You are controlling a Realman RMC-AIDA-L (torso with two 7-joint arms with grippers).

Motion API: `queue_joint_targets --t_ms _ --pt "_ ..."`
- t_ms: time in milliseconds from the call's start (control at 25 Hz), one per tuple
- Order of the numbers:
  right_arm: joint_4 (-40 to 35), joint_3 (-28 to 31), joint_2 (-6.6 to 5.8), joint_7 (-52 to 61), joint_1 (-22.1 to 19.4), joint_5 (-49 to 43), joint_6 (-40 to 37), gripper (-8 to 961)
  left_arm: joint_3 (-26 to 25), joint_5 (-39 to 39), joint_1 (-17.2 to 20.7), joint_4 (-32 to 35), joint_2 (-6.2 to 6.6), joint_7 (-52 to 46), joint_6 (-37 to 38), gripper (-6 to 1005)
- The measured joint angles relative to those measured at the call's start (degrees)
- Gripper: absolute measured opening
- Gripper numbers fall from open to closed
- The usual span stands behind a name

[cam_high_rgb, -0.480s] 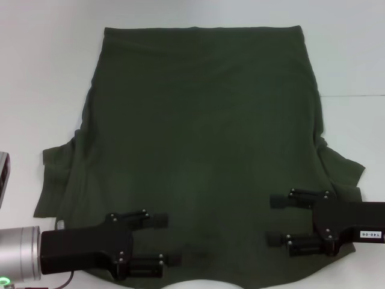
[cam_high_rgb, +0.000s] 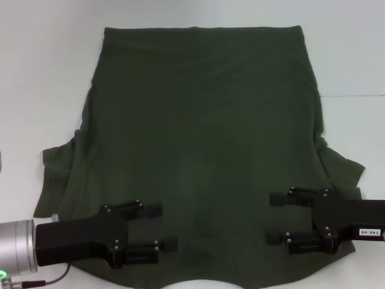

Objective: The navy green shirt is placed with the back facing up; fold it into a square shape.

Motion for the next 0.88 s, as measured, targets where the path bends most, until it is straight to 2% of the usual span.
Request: queue_joint_targets --t_ms 200,360,560,880 --pt "0.0 0.27 0.25 -0.02 -0.01 0.27 0.03 911 -3.73 -0.08 -0.5 -0.54 -0.46 -0.51 -0.73 874" --pt "0.0 0.31 0.37 0.28 -0.03 0.45 0.03 910 -7.27 -0.16 -1.56 -1.48 -0.54 -4.25 -4.49 875" --pt "0.32 0.65 0.78 0.8 -0.01 0.69 -0.04 909 -11.84 -0.23 -2.18 -1.59 -0.71 -10.47 -14.15 874" --pt "0.38 2.06 1.96 2.0 0.53 0.82 0.4 907 -12.69 -0.53 -2.45 -1.68 -0.69 -14.75 -30.82 875"
